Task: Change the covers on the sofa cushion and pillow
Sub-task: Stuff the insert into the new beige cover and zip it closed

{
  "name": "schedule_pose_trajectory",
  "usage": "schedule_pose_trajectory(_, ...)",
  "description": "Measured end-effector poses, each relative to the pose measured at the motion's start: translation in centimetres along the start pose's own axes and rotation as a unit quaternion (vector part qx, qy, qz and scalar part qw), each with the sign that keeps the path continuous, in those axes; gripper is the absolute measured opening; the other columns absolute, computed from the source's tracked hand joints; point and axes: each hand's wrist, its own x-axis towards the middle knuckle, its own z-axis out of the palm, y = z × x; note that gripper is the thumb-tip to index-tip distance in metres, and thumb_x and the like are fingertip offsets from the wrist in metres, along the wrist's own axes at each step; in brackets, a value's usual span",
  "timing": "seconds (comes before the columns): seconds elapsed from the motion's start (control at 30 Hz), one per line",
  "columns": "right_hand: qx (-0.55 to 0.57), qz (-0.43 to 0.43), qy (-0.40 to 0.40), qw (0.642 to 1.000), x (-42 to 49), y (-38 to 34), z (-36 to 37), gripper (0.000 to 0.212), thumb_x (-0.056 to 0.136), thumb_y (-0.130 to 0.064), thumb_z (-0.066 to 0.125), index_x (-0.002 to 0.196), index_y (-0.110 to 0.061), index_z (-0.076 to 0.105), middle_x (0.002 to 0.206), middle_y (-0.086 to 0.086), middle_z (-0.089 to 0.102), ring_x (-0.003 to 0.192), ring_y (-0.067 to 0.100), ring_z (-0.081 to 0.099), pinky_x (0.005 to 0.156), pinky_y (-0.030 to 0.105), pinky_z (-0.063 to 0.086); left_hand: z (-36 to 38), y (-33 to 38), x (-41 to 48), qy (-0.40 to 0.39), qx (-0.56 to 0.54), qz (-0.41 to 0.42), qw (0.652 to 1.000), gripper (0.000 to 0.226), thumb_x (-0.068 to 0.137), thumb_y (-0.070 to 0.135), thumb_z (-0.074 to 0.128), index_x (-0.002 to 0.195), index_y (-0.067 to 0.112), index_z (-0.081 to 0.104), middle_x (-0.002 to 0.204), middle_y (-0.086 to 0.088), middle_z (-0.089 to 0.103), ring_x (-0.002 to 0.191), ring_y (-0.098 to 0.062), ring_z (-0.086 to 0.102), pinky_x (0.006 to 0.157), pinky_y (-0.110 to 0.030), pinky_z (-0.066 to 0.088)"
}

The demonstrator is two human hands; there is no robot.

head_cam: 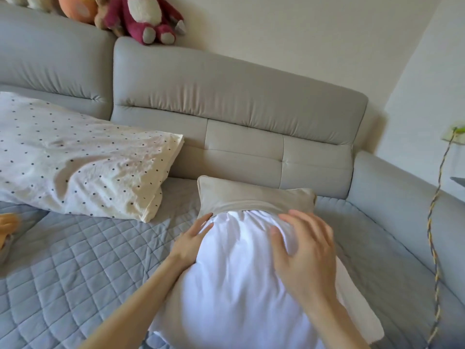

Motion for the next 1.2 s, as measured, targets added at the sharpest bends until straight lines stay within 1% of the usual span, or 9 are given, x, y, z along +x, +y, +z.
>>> schedule_pose_trajectory(0.13, -0.066, -0.134, -0.184, 0.972, -4.2, -7.9, 3.2, 0.083, 0.073, -0.081, 0.048, 0.129, -0.022, 0.061, 0.145, 0.002, 0.051, 0.141, 0.037, 0.037, 0.109, 0.056, 0.026, -0.2, 0.1, 0.6, -0.023, -0.158, 0.021, 0.987, 0.045, 0.090, 0.058, 0.056, 0.131, 0.041, 0.056, 0.136, 0.015, 0.054, 0.124, -0.003, 0.050, 0.090, -0.013, 0.040)
schedule_pose_trajectory(0.27, -0.222, -0.217, -0.184, 0.933, -8.1, -8.7, 7.3, 0.047, 0.080, -0.034, 0.064, 0.125, -0.023, 0.064, 0.148, 0.018, 0.047, 0.135, 0.056, 0.035, 0.097, 0.073, 0.035, -0.8, 0.4, 0.8, -0.067, -0.249, -0.014, 0.966, 0.046, 0.089, 0.055, 0.059, 0.126, 0.028, 0.063, 0.122, 0.009, 0.067, 0.106, -0.005, 0.065, 0.070, -0.017, 0.052)
schedule_pose_trajectory(0.37, -0.255, -0.245, -0.185, 0.917, -8.0, -6.9, 7.8, 0.054, 0.071, -0.027, 0.065, 0.124, -0.025, 0.061, 0.151, 0.016, 0.043, 0.136, 0.056, 0.034, 0.095, 0.070, 0.040, -0.8, 1.1, 1.1, -0.086, -0.317, -0.023, 0.944, 0.047, 0.084, 0.055, 0.064, 0.121, 0.027, 0.068, 0.110, 0.011, 0.073, 0.095, -0.003, 0.070, 0.064, -0.015, 0.055)
schedule_pose_trajectory(0.43, -0.281, -0.244, -0.191, 0.908, -6.1, -4.7, 7.6, 0.056, 0.072, -0.028, 0.060, 0.127, -0.027, 0.055, 0.152, 0.011, 0.042, 0.136, 0.051, 0.038, 0.095, 0.063, 0.043, -0.2, 1.6, 1.0, -0.086, -0.321, 0.004, 0.943, 0.033, 0.094, 0.047, 0.054, 0.119, 0.031, 0.068, 0.112, 0.012, 0.072, 0.100, -0.002, 0.068, 0.075, -0.018, 0.054)
schedule_pose_trajectory(0.57, -0.280, -0.191, -0.213, 0.916, -1.3, -1.4, 7.5, 0.076, 0.054, -0.052, 0.074, 0.125, -0.030, 0.056, 0.138, -0.005, 0.053, 0.112, 0.032, 0.055, 0.078, 0.046, 0.043, 1.6, 2.6, 0.4, -0.028, -0.208, 0.042, 0.977, 0.026, 0.104, 0.041, 0.037, 0.123, 0.043, 0.054, 0.109, -0.002, 0.070, 0.102, -0.014, 0.065, 0.095, -0.039, 0.050)
schedule_pose_trajectory(0.67, -0.271, -0.185, -0.216, 0.920, -1.0, -1.6, 9.5, 0.057, 0.066, -0.041, 0.064, 0.121, -0.031, 0.057, 0.126, -0.013, 0.053, 0.102, 0.021, 0.056, 0.072, 0.040, 0.041, 2.2, 2.9, -0.4, 0.057, -0.047, 0.063, 0.995, 0.030, 0.104, 0.042, 0.031, 0.132, 0.039, 0.040, 0.100, -0.004, 0.069, 0.092, -0.020, 0.064, 0.087, -0.039, 0.050)
schedule_pose_trajectory(0.8, -0.268, -0.129, -0.205, 0.932, 0.2, 0.0, 12.0, 0.047, 0.083, -0.038, 0.052, 0.128, -0.028, 0.053, 0.112, -0.011, 0.054, 0.102, 0.020, 0.053, 0.076, 0.039, 0.038, 3.0, 2.9, -2.0, 0.067, 0.062, 0.125, 0.988, 0.034, 0.106, 0.033, 0.025, 0.139, 0.032, 0.034, 0.086, -0.001, 0.069, 0.073, -0.017, 0.062, 0.065, -0.030, 0.045)
schedule_pose_trajectory(1.03, -0.197, -0.193, -0.232, 0.933, -0.3, 0.9, 10.7, 0.035, 0.075, -0.045, 0.037, 0.094, -0.028, 0.060, 0.098, -0.004, 0.062, 0.102, 0.026, 0.057, 0.078, 0.042, 0.043, 3.7, 2.4, -3.8, 0.092, 0.060, 0.130, 0.985, 0.036, 0.106, 0.025, 0.029, 0.140, 0.035, 0.038, 0.060, 0.010, 0.055, 0.056, -0.005, 0.053, 0.053, -0.021, 0.036)
schedule_pose_trajectory(1.2, -0.136, -0.026, -0.225, 0.964, 2.9, 2.9, 12.5, 0.047, 0.066, -0.039, 0.045, 0.087, -0.006, 0.071, 0.088, 0.019, 0.070, 0.086, 0.038, 0.069, 0.081, 0.045, 0.053, 5.5, 3.3, -5.8, 0.028, 0.054, 0.157, 0.986, 0.036, 0.106, 0.030, 0.030, 0.139, 0.041, 0.040, 0.076, 0.023, 0.059, 0.069, 0.002, 0.054, 0.068, -0.023, 0.042)
